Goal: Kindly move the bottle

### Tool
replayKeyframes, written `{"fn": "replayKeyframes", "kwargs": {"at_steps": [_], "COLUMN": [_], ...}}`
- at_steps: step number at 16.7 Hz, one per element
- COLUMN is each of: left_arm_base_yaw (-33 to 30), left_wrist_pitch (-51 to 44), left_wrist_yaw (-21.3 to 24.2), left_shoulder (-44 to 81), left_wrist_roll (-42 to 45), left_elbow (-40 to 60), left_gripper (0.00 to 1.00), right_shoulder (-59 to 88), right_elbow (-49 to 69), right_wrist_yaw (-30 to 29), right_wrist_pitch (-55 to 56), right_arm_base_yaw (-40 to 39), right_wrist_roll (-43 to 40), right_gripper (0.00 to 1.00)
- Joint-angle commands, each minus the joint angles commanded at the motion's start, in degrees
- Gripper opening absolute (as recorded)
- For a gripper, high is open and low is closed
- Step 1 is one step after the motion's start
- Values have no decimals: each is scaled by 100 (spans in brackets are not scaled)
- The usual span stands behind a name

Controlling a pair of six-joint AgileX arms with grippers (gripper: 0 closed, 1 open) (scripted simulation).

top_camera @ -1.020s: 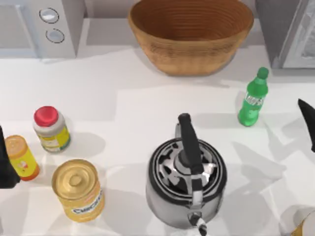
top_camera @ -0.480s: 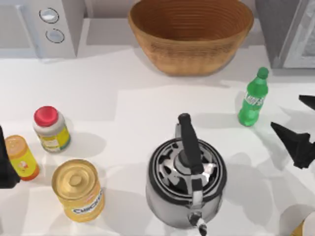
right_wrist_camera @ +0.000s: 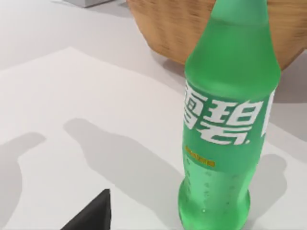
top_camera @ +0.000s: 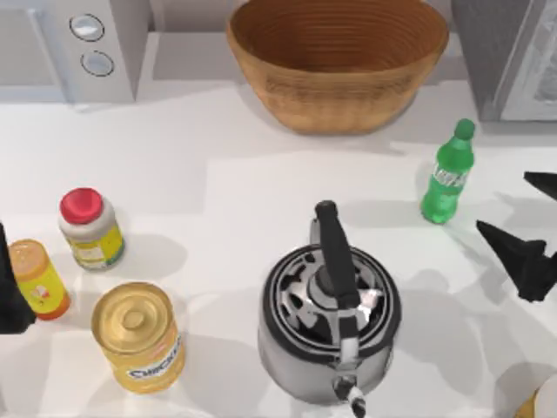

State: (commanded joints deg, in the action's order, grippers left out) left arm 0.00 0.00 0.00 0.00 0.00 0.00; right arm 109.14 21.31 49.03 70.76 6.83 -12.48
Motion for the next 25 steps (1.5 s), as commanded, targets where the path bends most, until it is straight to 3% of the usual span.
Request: {"fn": "replayKeyframes", "kwargs": {"at_steps": [5, 12, 17, 25], "left_arm_base_yaw": [0, 0, 0, 0], "left_wrist_pitch": [0, 0, 0, 0], "left_wrist_yaw": [0, 0, 0, 0], "left_shoulder": [0, 0, 0, 0], "left_wrist_roll": [0, 0, 0, 0], "left_elbow": [0, 0, 0, 0], "left_gripper": [100, 100, 100, 100], "right_shoulder": [696, 1330, 1370, 1370], "right_elbow": [831, 1645, 1687, 1687], "right_wrist_yaw": [-279, -1292, -1341, -1341], "right_wrist_pitch": [2, 22, 22, 22], "right_arm_base_yaw": [-229, -1303, -1354, -1354], "right_wrist_roll": [116, 468, 488, 488], "right_gripper": [100, 100, 100, 40]}}
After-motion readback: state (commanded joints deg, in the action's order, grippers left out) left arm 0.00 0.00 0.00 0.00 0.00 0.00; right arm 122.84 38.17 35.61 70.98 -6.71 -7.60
